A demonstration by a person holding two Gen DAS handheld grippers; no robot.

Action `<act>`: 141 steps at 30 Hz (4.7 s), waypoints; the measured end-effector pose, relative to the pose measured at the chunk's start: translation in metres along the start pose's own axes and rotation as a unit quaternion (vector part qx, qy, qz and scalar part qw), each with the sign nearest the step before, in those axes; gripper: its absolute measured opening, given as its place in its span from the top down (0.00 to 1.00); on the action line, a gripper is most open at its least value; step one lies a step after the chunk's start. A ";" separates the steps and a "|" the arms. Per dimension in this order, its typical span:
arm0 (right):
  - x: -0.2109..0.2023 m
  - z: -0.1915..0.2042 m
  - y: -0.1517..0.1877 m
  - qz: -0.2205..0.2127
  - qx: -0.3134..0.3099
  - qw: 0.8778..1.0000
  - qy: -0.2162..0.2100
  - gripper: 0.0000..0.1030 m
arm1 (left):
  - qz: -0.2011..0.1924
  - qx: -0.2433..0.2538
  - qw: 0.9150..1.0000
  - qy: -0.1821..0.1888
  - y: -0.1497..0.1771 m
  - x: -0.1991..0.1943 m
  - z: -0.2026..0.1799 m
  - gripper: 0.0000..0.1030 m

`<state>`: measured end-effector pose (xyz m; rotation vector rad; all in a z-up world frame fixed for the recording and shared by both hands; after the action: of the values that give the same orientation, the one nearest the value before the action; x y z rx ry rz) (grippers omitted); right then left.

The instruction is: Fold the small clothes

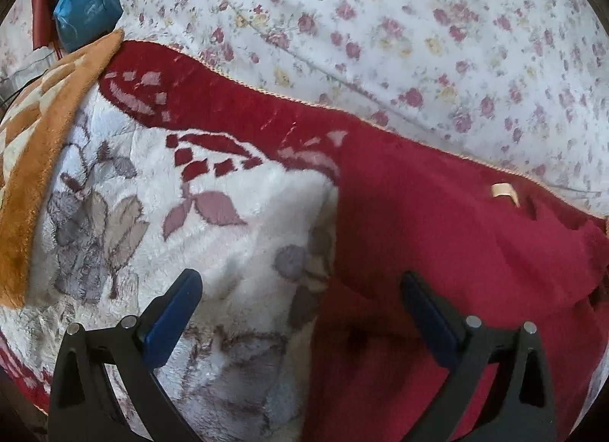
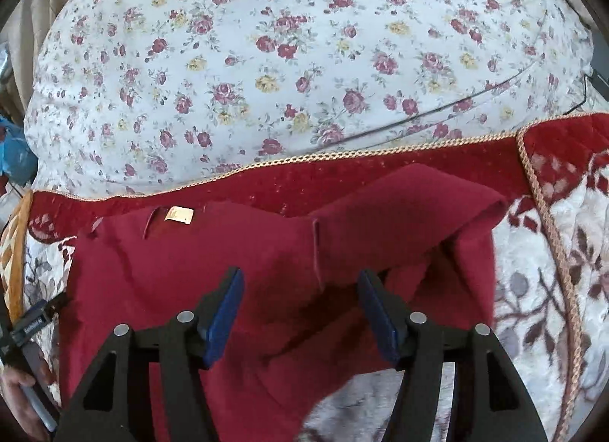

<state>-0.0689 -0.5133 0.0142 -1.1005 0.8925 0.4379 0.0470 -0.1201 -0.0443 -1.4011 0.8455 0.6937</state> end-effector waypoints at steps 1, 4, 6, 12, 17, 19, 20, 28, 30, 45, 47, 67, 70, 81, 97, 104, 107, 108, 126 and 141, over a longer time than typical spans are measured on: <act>-0.003 -0.008 -0.002 -0.006 0.007 1.000 0.010 0.35 | 0.001 -0.001 1.000 0.000 0.000 0.000 0.000 0.00; -0.010 -0.041 -0.012 -0.026 0.034 0.998 0.045 0.31 | 0.013 -0.006 1.000 0.001 0.004 0.005 0.000 0.00; -0.003 -0.058 -0.014 -0.014 0.078 0.996 0.033 0.27 | 0.019 -0.013 1.000 0.005 0.006 0.008 0.000 0.00; 0.045 -0.083 -0.012 0.043 0.198 0.979 -0.016 0.21 | 0.018 -0.015 1.000 0.003 0.005 0.007 -0.001 0.00; 0.055 -0.112 -0.028 -0.004 0.211 0.978 0.009 0.93 | 0.022 -0.004 1.000 -0.001 0.005 0.009 -0.004 0.00; 0.043 -0.126 -0.040 -0.034 0.223 0.974 0.004 0.94 | 0.021 -0.006 1.000 0.000 0.004 0.008 -0.005 0.00; 0.030 -0.136 -0.047 -0.058 0.217 0.974 0.019 0.95 | 0.020 -0.006 1.000 0.002 0.003 0.008 -0.005 0.00; -0.018 -0.224 -0.047 -0.076 0.231 0.966 0.087 0.94 | 0.022 0.007 1.000 -0.001 0.005 0.009 -0.014 0.00; -0.026 -0.234 -0.043 -0.083 0.228 0.966 0.087 0.94 | 0.021 0.006 1.000 0.000 0.005 0.008 -0.014 0.00; -0.135 -0.187 0.040 0.065 -0.246 0.963 0.088 0.96 | 0.017 0.008 1.000 -0.007 0.012 0.002 -0.006 0.00; -0.134 -0.181 0.055 0.090 -0.310 0.940 0.115 0.96 | 0.019 0.005 1.000 -0.008 0.013 0.002 -0.005 0.00; -0.120 -0.150 0.015 0.038 -0.165 0.984 0.063 0.43 | 0.017 0.007 1.000 -0.010 0.016 0.003 -0.010 0.00; -0.052 -0.074 0.020 0.077 -0.112 0.990 -0.034 0.43 | 0.012 0.014 1.000 -0.014 0.013 0.002 -0.012 0.00; 0.053 0.008 0.012 0.095 -0.096 0.990 -0.047 0.94 | 0.015 0.010 1.000 -0.019 0.003 0.006 -0.004 0.00; -0.054 -0.206 0.026 0.107 -0.047 0.984 0.136 0.09 | 0.023 0.020 0.999 -0.012 0.013 0.005 -0.014 0.00; -0.036 -0.216 0.045 0.122 -0.062 0.978 0.158 0.30 | 0.025 0.021 0.999 -0.016 0.013 0.006 -0.014 0.00; -0.032 -0.208 0.027 0.095 -0.089 0.977 0.168 0.30 | 0.027 0.017 0.999 -0.014 0.013 0.008 -0.015 0.00; -0.024 -0.208 0.028 0.105 -0.103 0.972 0.182 0.56 | 0.027 0.019 0.999 -0.014 0.013 0.008 -0.015 0.00; -0.146 -0.206 0.156 0.161 -0.358 0.906 0.159 0.84 | 0.033 0.007 0.999 0.001 0.019 0.002 -0.018 0.00; 0.051 -0.056 0.021 0.093 -0.171 0.981 0.000 0.38 | 0.027 0.025 0.999 -0.002 0.014 0.003 -0.021 0.00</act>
<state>-0.0754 -0.5608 -0.0480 -1.3336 0.9459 0.7666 0.0354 -0.1402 -0.0540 -1.3362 0.8944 0.7125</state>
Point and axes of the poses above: each gripper's, at about its wrist camera, not at the fingertips, and x roughly the way its jaws point, z to its left, y to its underside, the point moved 10 cm from there along x, roughly the way its jaws point, and after that the axes turned 1 degree about -z, right-handed, at the moved point
